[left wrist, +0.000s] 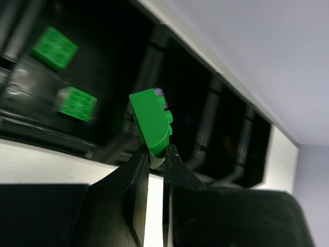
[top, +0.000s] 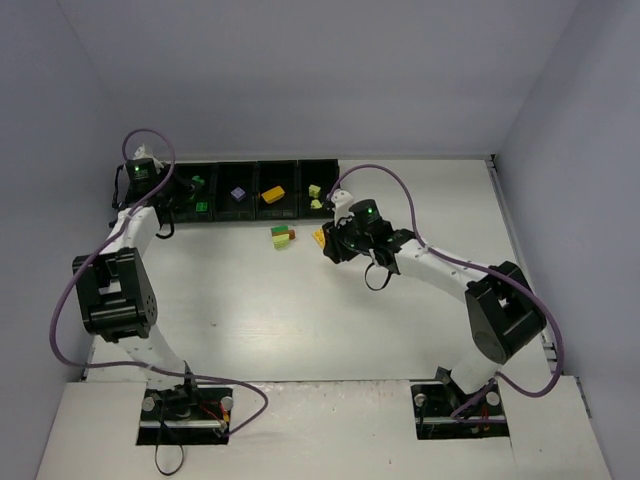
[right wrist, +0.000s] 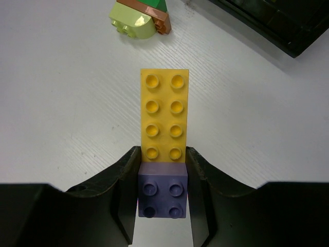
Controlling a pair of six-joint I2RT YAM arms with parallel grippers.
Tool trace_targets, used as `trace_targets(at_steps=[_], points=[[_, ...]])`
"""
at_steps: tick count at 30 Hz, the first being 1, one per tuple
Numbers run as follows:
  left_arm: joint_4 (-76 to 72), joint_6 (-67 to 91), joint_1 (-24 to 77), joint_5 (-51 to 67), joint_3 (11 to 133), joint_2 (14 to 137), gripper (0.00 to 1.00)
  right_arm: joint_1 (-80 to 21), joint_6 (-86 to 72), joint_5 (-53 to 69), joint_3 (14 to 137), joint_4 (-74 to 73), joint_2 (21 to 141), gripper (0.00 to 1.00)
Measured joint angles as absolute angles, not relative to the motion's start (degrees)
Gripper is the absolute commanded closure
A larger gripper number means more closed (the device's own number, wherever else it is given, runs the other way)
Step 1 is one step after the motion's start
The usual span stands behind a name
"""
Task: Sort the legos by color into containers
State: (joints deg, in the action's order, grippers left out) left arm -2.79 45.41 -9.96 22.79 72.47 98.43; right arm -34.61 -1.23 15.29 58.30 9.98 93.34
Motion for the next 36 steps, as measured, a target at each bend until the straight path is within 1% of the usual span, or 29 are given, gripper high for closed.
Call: trace_targets(at_steps=[1, 4, 5, 8, 9, 11, 12, 13, 15, 20, 24, 26, 30, 36], points=[[-2.3, 44.9, -10.5, 22.6, 73.5, 100.3, 1.0, -34.5, -1.2, 15.3, 58.3, 9.9, 93.2, 1.0], [-0.4, 43.3, -11.8, 22.2, 77.2, 105.9, 0.88, -34.4, -1.2, 15.3, 58.3, 9.8, 92.7, 1.0], [0.3, 42.7, -12.1, 22.1, 78.6, 107.8, 0.8, -34.3, -1.2, 15.4, 58.3, 9.8, 92.7, 1.0], [2.8, 41.4, -12.3, 22.0, 82.5, 112.3, 0.67, -33.8, -1.2, 15.5, 58.3, 9.5, 92.4, 1.0], [3.4, 40.9, -12.3, 22.0, 83.4, 113.3, 0.6, -33.7, -1.2, 15.6, 58.3, 9.4, 92.3, 1.0], [4.6, 40.2, -12.3, 22.0, 84.9, 114.4, 0.53, -33.4, -1.2, 15.6, 58.3, 9.1, 92.1, 1.0], [5.1, 39.7, -12.3, 21.9, 85.3, 114.5, 0.47, -33.3, -1.2, 15.7, 58.3, 9.1, 92.1, 1.0], [5.5, 39.3, -12.3, 21.8, 85.6, 114.4, 0.45, -33.3, -1.2, 15.9, 58.3, 9.0, 92.1, 1.0], [5.8, 38.8, -12.3, 21.6, 85.9, 114.1, 0.42, -33.3, -1.2, 16.1, 58.3, 8.6, 92.1, 1.0], [7.9, 37.8, -12.1, 21.6, 85.4, 111.6, 0.41, -33.3, 0.1, 17.8, 58.3, 8.3, 91.9, 1.0], [9.8, 37.5, -10.7, 23.0, 82.6, 105.1, 0.41, -33.3, 1.1, 19.5, 58.6, 7.9, 90.9, 1.0], [10.4, 37.5, -8.4, 24.2, 80.3, 100.6, 0.39, -33.3, 1.7, 20.6, 59.3, 7.9, 90.3, 1.0], [11.2, 37.3, 0.2, 28.7, 76.8, 92.4, 0.37, -33.4, 3.1, 23.1, 60.5, 7.9, 89.5, 1.0], [11.4, 36.4, 14.8, 36.8, 73.4, 87.2, 0.36, -33.8, 5.3, 26.5, 61.3, 7.9, 88.2, 1.0]])
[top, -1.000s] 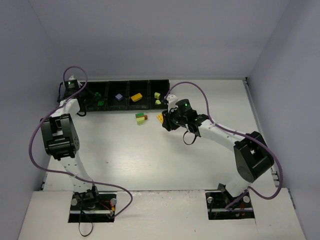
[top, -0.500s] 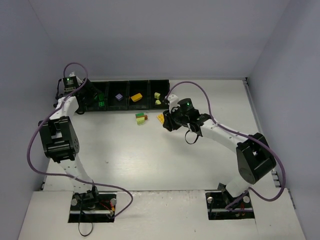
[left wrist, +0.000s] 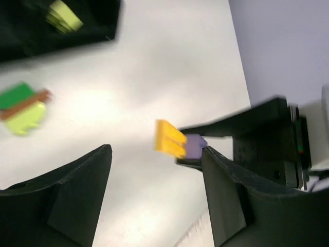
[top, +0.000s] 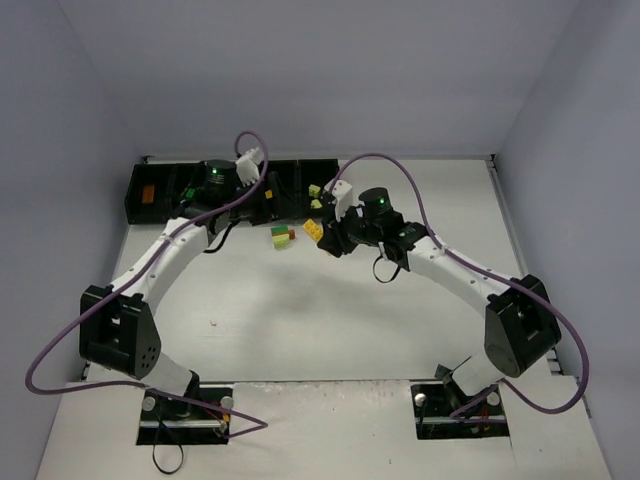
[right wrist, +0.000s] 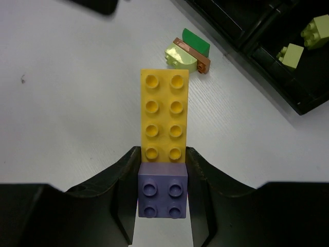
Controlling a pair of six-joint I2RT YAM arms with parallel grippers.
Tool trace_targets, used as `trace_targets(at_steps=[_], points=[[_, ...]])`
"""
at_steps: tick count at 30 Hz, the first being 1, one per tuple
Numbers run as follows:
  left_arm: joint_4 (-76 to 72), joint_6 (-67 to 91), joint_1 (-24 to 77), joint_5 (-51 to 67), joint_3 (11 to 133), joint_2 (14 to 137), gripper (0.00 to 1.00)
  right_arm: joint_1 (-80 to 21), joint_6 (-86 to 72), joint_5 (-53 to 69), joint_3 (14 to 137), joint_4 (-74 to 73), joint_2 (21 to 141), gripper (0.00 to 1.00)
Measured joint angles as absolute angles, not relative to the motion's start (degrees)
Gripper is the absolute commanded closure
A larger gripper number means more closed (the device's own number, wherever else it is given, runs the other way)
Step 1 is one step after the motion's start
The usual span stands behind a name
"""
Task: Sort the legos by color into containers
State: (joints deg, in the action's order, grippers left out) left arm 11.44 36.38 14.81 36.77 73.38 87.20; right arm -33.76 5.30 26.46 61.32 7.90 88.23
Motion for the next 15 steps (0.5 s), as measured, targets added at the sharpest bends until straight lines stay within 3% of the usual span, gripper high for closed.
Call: trace_targets(at_steps=[8, 15], points=[[12.8, 36.2, 19.9, 39.7, 70.5, 85.5, 0.36, -34.7, 7.0, 29.5, 62.3, 8.2, 85.3, 1.0], [13.8, 36.2, 20.8, 39.6, 70.4, 85.4, 0.46, -35.6, 7.2, 30.5, 62.5, 8.6, 84.6, 1.0]])
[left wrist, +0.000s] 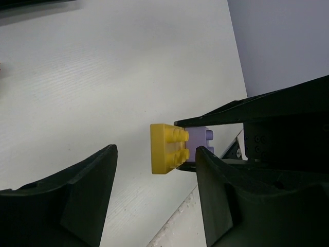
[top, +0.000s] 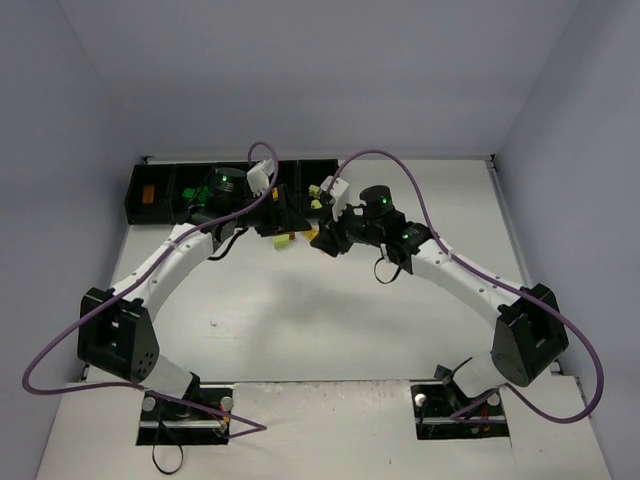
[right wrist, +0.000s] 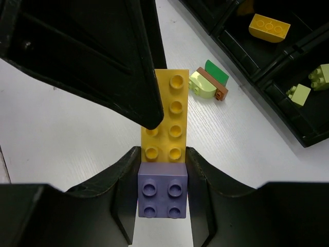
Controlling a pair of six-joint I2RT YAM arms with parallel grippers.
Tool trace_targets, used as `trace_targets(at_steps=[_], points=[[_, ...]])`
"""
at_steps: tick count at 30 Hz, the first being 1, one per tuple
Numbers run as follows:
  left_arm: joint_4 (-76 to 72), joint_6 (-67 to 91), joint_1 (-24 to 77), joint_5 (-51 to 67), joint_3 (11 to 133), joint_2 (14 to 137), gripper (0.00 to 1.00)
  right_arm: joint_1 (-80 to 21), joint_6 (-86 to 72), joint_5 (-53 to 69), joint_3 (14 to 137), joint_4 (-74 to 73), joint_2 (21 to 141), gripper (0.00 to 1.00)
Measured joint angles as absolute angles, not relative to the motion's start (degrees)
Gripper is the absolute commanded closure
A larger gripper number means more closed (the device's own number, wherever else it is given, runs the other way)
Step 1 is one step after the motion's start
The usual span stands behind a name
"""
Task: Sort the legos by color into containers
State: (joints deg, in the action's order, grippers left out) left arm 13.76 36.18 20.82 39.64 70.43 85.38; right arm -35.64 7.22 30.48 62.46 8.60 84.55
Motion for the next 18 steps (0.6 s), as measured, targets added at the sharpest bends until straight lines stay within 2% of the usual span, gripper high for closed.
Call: trace_targets(at_steps=[4, 5, 7, 8, 9, 10, 11, 12, 14, 15, 16, 18], points=[[13.6, 36.5, 21.7, 39.6, 70.4, 85.4, 0.59, -36.2, 7.2, 30.5, 62.5, 8.6, 84.5, 1.0], [13.5, 36.7, 21.9, 39.7, 70.4, 85.4, 0.69, -36.4, 7.2, 30.5, 62.5, 8.6, 84.5, 1.0], [13.3, 37.2, 22.2, 40.0, 70.4, 85.4, 0.83, -36.6, 7.2, 30.5, 62.5, 8.6, 84.5, 1.0], [13.1, 37.3, 22.4, 40.0, 70.4, 85.4, 0.95, -36.6, 7.2, 30.5, 62.5, 8.6, 84.5, 1.0], [13.0, 38.0, 22.4, 40.3, 70.4, 85.4, 1.0, -36.7, 7.3, 30.3, 62.5, 8.4, 84.5, 1.0], [12.3, 38.3, 22.4, 40.8, 70.4, 85.4, 1.0, -36.8, 7.3, 30.3, 62.5, 8.4, 84.5, 0.98], [12.3, 38.5, 22.5, 40.8, 70.4, 85.2, 1.0, -36.8, 7.3, 30.2, 62.5, 8.3, 84.5, 0.91], [12.2, 38.6, 22.5, 40.7, 70.4, 85.1, 1.0, -36.8, 7.3, 30.1, 62.5, 8.3, 84.5, 0.64], [12.2, 38.4, 22.5, 40.4, 70.4, 84.8, 1.0, -36.8, 6.9, 30.1, 62.5, 8.6, 84.5, 0.47], [12.3, 38.0, 22.6, 39.9, 70.4, 84.6, 1.0, -36.8, 6.8, 30.0, 62.5, 8.5, 84.5, 0.35], [12.7, 37.7, 22.6, 39.5, 70.4, 84.4, 1.0, -36.8, 6.6, 29.9, 62.5, 8.6, 84.5, 0.31], [13.5, 37.0, 22.6, 38.5, 70.4, 83.9, 1.0, -36.8, 6.7, 29.6, 62.5, 8.5, 84.5, 0.3]])
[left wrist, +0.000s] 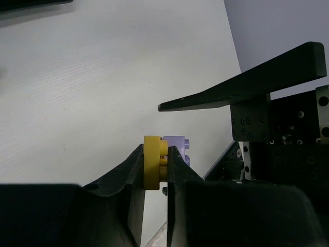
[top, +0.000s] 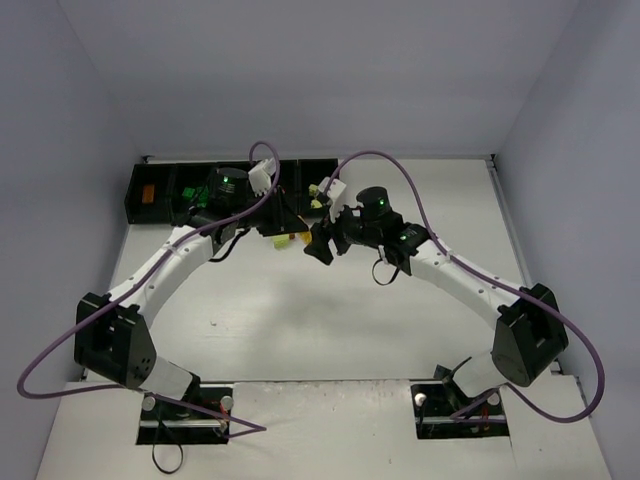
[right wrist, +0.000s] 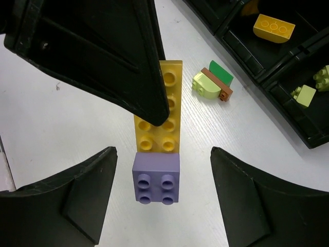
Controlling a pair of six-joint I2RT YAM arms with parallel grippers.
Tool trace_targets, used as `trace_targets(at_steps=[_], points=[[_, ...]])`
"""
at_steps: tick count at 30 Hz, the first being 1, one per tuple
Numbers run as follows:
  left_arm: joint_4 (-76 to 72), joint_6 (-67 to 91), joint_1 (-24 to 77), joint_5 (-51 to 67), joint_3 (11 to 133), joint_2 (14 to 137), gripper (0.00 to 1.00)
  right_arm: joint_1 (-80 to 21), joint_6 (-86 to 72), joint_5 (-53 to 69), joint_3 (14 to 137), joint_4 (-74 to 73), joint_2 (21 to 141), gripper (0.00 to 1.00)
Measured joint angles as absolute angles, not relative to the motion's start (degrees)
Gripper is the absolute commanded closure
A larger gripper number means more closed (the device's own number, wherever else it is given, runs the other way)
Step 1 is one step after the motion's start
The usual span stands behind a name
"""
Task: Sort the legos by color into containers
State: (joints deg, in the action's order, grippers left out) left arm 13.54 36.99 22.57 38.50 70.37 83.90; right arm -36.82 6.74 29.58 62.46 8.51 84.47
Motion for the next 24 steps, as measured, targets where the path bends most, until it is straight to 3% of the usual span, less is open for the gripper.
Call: trace_targets(at_steps=[5, 10, 24], points=[[15.1, 35.2, 22.6, 36.3, 70.4, 83.2, 1.0, -36.8, 6.7, 28.8, 62.5, 8.5, 84.5, 0.32], [16.2, 34.5, 22.6, 35.0, 70.4, 83.1, 1.0, -36.8, 6.9, 28.2, 62.5, 8.3, 84.5, 0.41], [17.0, 34.1, 22.6, 34.2, 70.4, 83.1, 1.0, -36.8, 7.0, 27.9, 62.5, 7.8, 84.6, 0.42]])
